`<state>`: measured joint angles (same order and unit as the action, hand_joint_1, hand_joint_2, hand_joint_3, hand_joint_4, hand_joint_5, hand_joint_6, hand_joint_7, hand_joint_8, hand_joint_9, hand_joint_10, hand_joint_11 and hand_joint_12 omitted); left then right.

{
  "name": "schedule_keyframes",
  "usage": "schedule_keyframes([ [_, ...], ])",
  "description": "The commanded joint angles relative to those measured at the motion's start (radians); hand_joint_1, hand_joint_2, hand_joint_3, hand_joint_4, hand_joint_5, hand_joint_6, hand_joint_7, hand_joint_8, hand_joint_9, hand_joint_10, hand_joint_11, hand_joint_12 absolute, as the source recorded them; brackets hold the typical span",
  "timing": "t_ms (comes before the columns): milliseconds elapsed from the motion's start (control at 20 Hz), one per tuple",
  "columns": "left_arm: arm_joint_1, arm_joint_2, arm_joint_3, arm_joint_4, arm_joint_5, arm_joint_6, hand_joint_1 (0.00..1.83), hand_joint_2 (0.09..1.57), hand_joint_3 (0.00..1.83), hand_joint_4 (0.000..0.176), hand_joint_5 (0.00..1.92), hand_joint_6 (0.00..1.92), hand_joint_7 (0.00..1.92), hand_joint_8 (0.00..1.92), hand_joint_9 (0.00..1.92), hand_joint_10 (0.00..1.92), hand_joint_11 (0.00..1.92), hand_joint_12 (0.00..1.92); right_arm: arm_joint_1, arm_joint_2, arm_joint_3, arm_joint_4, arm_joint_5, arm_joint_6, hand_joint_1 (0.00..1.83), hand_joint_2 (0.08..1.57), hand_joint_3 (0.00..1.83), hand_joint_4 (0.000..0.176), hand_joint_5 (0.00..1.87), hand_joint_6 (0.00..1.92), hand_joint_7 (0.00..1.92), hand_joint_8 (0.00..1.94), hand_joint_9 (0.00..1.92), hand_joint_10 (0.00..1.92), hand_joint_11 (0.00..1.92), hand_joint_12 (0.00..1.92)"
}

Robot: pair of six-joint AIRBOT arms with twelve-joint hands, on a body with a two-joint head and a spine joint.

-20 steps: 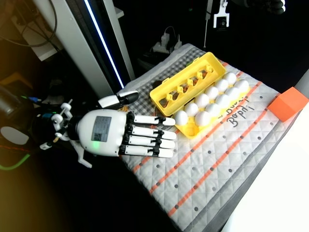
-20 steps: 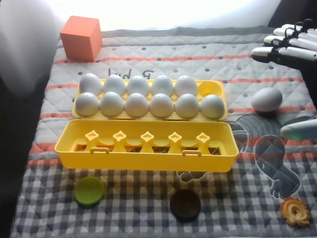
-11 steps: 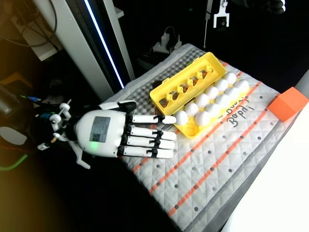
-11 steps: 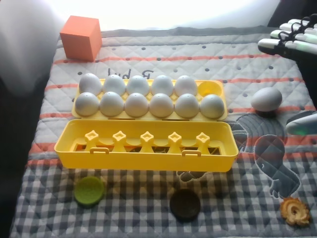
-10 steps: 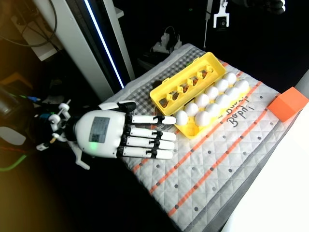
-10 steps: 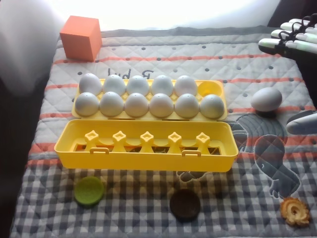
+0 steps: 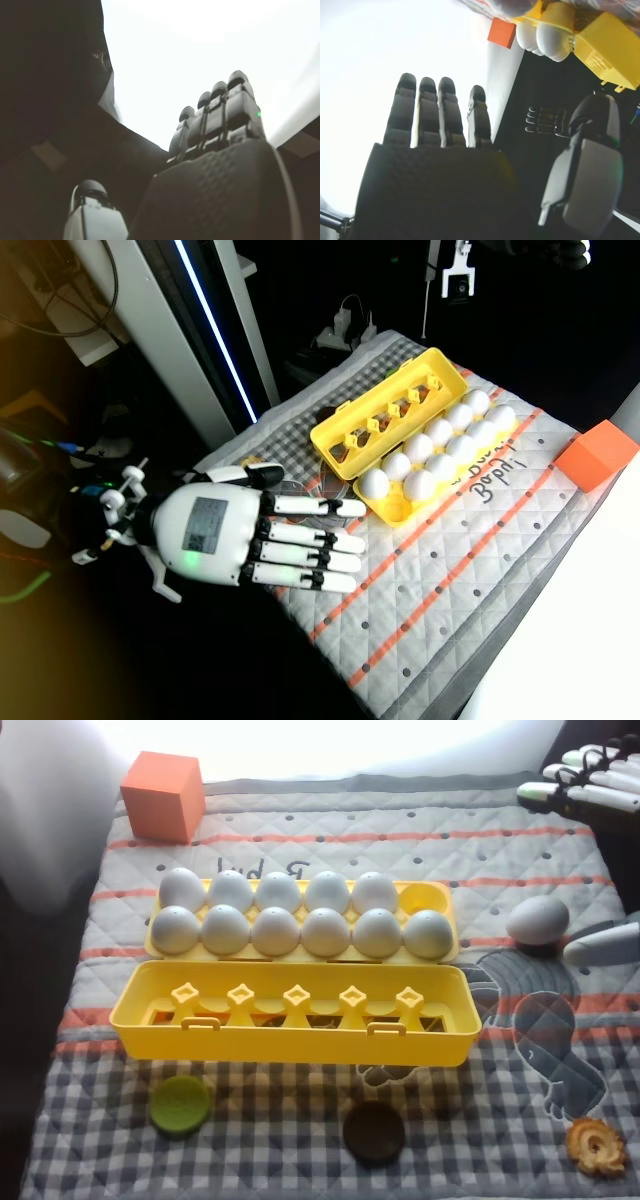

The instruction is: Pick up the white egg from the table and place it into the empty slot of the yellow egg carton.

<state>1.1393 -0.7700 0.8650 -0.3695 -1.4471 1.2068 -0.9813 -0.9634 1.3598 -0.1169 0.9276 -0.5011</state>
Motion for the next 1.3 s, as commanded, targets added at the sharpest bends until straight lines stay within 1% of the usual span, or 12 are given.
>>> schedule_keyframes([
  [0, -0.013, -0.002, 0.008, 0.004, -0.113, -0.005, 0.0, 0.68, 0.01, 0.077, 0.0, 0.0, 0.0, 0.0, 0.0, 0.0, 0.0, 0.0, 0.009, -0.007, 0.014, 0.033, 0.091, 0.02, 0.6, 0.77, 0.0, 0.155, 0.13, 0.01, 0.09, 0.0, 0.0, 0.0, 0.0, 0.0],
  [50, -0.013, -0.002, 0.008, 0.004, -0.113, -0.005, 0.0, 0.67, 0.0, 0.088, 0.0, 0.0, 0.0, 0.0, 0.0, 0.0, 0.0, 0.0, 0.01, -0.017, 0.03, 0.031, 0.088, 0.041, 0.63, 0.78, 0.0, 0.129, 0.15, 0.01, 0.1, 0.0, 0.0, 0.0, 0.0, 0.0],
  [100, -0.013, -0.001, 0.007, 0.004, -0.113, -0.005, 0.0, 0.67, 0.0, 0.088, 0.0, 0.0, 0.0, 0.0, 0.0, 0.0, 0.0, 0.0, 0.013, -0.028, 0.048, 0.027, 0.081, 0.062, 0.63, 0.78, 0.0, 0.129, 0.15, 0.01, 0.1, 0.0, 0.0, 0.0, 0.0, 0.0],
  [150, -0.013, 0.001, 0.007, 0.005, -0.113, -0.005, 0.0, 0.67, 0.0, 0.086, 0.0, 0.0, 0.0, 0.0, 0.0, 0.0, 0.0, 0.0, 0.02, -0.041, 0.07, 0.012, 0.07, 0.096, 0.64, 0.79, 0.0, 0.144, 0.16, 0.02, 0.1, 0.0, 0.0, 0.0, 0.0, 0.0],
  [300, -0.013, 0.0, 0.006, 0.005, -0.115, -0.005, 0.0, 0.68, 0.01, 0.081, 0.0, 0.0, 0.0, 0.0, 0.0, 0.0, 0.0, 0.0, 0.04, -0.078, 0.124, -0.017, 0.041, 0.165, 0.62, 0.8, 0.0, 0.114, 0.19, 0.02, 0.13, 0.01, 0.04, 0.01, 0.05, 0.02],
  [450, -0.014, 0.0, 0.006, 0.005, -0.115, -0.005, 0.0, 0.67, 0.0, 0.096, 0.0, 0.0, 0.0, 0.0, 0.0, 0.0, 0.0, 0.0, 0.077, -0.094, 0.14, -0.056, -0.025, 0.148, 0.62, 0.8, 0.0, 0.145, 0.21, 0.01, 0.1, 0.0, 0.0, 0.0, 0.05, 0.02],
  [600, -0.014, -0.001, 0.006, 0.004, -0.116, -0.005, 0.0, 0.66, 0.0, 0.104, 0.0, 0.0, 0.0, 0.0, 0.0, 0.0, 0.0, 0.0, 0.101, -0.132, 0.177, -0.094, -0.074, 0.163, 0.64, 0.78, 0.0, 0.148, 0.24, 0.02, 0.09, 0.0, 0.0, 0.0, 0.0, 0.0],
  [800, -0.014, -0.001, 0.006, 0.004, -0.116, -0.005, 0.0, 0.66, 0.0, 0.102, 0.0, 0.0, 0.0, 0.0, 0.0, 0.0, 0.0, 0.0, 0.101, -0.145, 0.185, -0.109, -0.075, 0.184, 0.65, 0.78, 0.0, 0.13, 0.24, 0.01, 0.08, 0.0, 0.0, 0.0, 0.0, 0.0],
  [900, -0.014, -0.001, 0.006, 0.004, -0.116, -0.005, 0.0, 0.67, 0.0, 0.084, 0.0, 0.0, 0.0, 0.0, 0.0, 0.0, 0.0, 0.0, 0.101, -0.145, 0.183, -0.13, -0.078, 0.198, 0.66, 0.78, 0.0, 0.116, 0.25, 0.01, 0.11, 0.01, 0.0, 0.0, 0.0, 0.0],
  [1100, -0.014, 0.0, 0.005, 0.004, -0.115, -0.005, 0.0, 0.68, 0.0, 0.072, 0.0, 0.0, 0.0, 0.0, 0.0, 0.0, 0.0, 0.0, 0.101, -0.145, 0.183, -0.145, -0.092, 0.198, 0.66, 0.78, 0.0, 0.114, 0.3, 0.01, 0.22, 0.01, 0.06, 0.01, 0.04, 0.02],
  [1200, -0.014, 0.0, 0.005, 0.004, -0.116, -0.005, 0.0, 0.67, 0.0, 0.085, 0.0, 0.0, 0.0, 0.0, 0.0, 0.0, 0.0, 0.0, 0.101, -0.145, 0.183, -0.151, -0.101, 0.198, 0.67, 0.79, 0.0, 0.093, 0.33, 0.0, 0.32, 0.01, 0.13, 0.01, 0.07, 0.03],
  [1250, -0.014, 0.0, 0.005, 0.004, -0.116, -0.005, 0.0, 0.67, 0.0, 0.086, 0.0, 0.0, 0.0, 0.0, 0.0, 0.0, 0.0, 0.0, 0.1, -0.146, 0.183, -0.151, -0.103, 0.198, 0.67, 0.79, 0.0, 0.096, 0.34, 0.0, 0.35, 0.02, 0.16, 0.02, 0.1, 0.05],
])
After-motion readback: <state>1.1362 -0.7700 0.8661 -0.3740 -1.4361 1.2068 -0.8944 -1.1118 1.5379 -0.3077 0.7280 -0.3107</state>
